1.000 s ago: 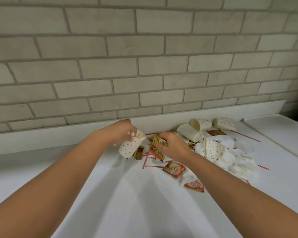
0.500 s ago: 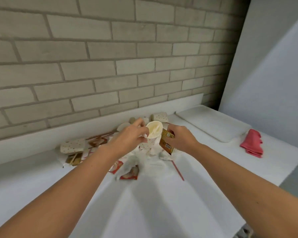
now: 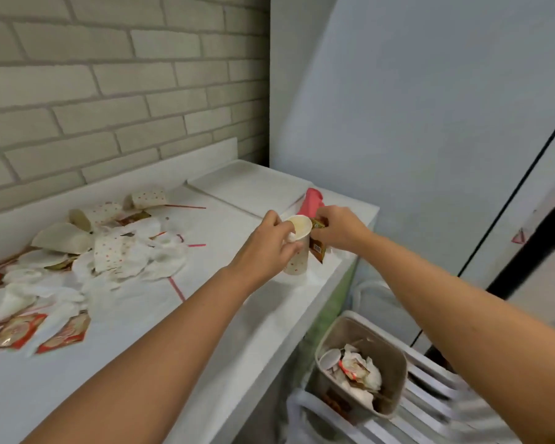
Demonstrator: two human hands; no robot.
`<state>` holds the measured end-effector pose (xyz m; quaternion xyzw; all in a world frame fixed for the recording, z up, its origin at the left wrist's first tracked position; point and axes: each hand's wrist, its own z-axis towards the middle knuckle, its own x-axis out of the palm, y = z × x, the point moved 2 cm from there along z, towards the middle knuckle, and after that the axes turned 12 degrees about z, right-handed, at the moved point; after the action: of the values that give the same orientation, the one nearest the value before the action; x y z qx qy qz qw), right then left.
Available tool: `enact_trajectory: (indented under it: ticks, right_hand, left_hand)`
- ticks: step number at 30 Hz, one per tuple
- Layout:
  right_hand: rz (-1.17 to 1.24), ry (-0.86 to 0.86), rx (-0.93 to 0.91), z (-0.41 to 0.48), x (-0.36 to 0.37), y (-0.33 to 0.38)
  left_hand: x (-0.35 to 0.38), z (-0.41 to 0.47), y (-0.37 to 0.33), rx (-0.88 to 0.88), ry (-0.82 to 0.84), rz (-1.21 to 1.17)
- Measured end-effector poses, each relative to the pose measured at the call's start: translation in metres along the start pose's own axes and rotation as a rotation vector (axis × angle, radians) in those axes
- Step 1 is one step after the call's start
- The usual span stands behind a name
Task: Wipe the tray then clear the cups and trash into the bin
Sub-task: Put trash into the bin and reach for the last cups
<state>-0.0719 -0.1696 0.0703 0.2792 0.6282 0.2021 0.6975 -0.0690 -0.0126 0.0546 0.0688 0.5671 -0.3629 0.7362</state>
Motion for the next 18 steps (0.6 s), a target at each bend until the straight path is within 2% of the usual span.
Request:
enact_trajectory:
  ticks: [8,13,18]
  right_hand:
    - [0.052,0.016,0.256,-0.029,-0.014,-0.123]
    - [0.075,0.125,0.392,-0.052,0.022,-0.187]
    - [0.223,0.193,0.513,-0.075,0.065,-0.235]
  left_hand:
    - [0.074,0.010,-0.072,0.025,0.083,-0.101]
    - [0.117,0.004,-0.093,-0.032,0.202,-0.116]
    - [0.149,-0.008,-0.096,-0.072,0.298,-0.084]
